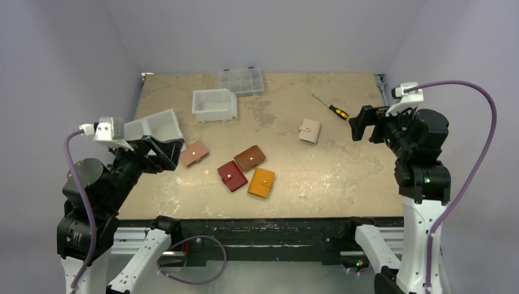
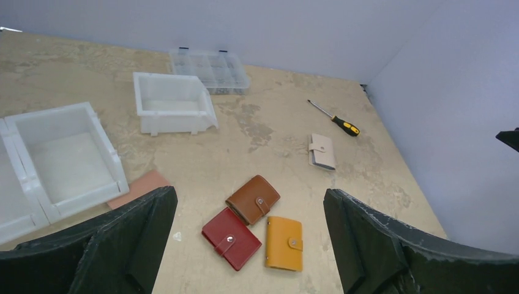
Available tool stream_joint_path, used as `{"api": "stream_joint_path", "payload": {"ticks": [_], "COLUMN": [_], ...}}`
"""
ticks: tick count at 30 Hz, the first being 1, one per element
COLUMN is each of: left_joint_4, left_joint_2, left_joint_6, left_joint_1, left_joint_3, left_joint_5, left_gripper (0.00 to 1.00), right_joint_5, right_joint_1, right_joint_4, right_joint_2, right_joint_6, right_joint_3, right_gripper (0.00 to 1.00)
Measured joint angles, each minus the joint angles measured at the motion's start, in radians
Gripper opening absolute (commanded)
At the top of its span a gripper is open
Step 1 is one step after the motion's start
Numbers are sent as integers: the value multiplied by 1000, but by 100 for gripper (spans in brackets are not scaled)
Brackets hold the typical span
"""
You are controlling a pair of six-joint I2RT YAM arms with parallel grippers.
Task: Take the credit cards out of the card holder
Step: Pick up the card holder from the center of the board.
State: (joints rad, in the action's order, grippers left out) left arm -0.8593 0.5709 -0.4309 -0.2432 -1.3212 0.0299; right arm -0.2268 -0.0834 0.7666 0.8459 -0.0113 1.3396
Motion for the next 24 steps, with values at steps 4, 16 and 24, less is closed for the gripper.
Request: {"api": "stream_joint_path", "payload": {"ticks": [4,16,24], "left_joint_4": [-4,17,89], "left_joint_2": [-50,-111,-110], "left_joint_6": [-4,-57,-110], "left_joint_1": [0,0,0], "left_joint_3": [13,127,269], "left_joint_5": [39,127,260], "left_gripper": [99,99,99], "right_joint_5": [0,-18,-473], "right_joint_1": [0,0,1], "right_joint_4": [15,11,-61], "right_joint_2": [-59,-127,-162], "right_joint_6": [45,91,-147], "right_joint_3": [3,-26,-242], "right_gripper": [99,99,99]}}
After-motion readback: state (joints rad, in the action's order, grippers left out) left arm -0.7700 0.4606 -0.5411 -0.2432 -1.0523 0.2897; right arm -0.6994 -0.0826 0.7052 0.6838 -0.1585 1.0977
